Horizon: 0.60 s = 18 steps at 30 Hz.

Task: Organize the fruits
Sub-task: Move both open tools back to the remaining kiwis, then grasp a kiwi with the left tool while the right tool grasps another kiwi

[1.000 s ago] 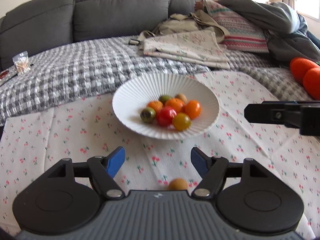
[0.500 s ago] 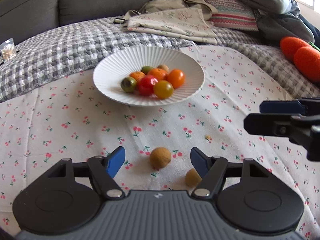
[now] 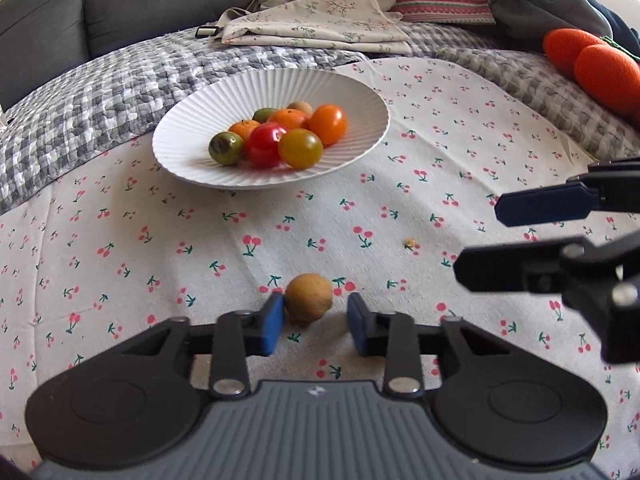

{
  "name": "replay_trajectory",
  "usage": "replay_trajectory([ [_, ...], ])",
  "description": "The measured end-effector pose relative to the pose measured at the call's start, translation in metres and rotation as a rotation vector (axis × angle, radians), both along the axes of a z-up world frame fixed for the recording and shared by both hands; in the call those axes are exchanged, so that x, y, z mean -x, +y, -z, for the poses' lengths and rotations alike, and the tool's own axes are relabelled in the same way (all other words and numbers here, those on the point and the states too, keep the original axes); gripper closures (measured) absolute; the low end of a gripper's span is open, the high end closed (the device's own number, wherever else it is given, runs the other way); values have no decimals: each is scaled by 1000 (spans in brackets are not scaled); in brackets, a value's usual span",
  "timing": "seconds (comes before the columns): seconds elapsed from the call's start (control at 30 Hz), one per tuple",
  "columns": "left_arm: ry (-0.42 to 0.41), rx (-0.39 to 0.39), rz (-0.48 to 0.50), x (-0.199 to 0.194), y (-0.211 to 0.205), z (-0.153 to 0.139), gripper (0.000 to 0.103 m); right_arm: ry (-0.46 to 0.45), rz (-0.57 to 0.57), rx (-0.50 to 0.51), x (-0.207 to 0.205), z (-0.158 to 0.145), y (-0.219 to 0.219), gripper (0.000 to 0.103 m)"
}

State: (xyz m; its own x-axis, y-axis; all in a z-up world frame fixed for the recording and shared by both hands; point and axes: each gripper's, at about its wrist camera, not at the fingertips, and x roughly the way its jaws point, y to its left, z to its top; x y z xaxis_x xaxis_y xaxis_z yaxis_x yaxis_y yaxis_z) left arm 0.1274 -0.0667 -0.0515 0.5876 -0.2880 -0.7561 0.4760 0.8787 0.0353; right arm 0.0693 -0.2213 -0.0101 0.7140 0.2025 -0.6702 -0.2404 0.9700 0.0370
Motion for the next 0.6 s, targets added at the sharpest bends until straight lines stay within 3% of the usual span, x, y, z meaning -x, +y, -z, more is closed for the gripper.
replay_trajectory([
  [0.6,15,75,-171,-13,37,-20,79,65,-135,46,-7,29,34,50],
])
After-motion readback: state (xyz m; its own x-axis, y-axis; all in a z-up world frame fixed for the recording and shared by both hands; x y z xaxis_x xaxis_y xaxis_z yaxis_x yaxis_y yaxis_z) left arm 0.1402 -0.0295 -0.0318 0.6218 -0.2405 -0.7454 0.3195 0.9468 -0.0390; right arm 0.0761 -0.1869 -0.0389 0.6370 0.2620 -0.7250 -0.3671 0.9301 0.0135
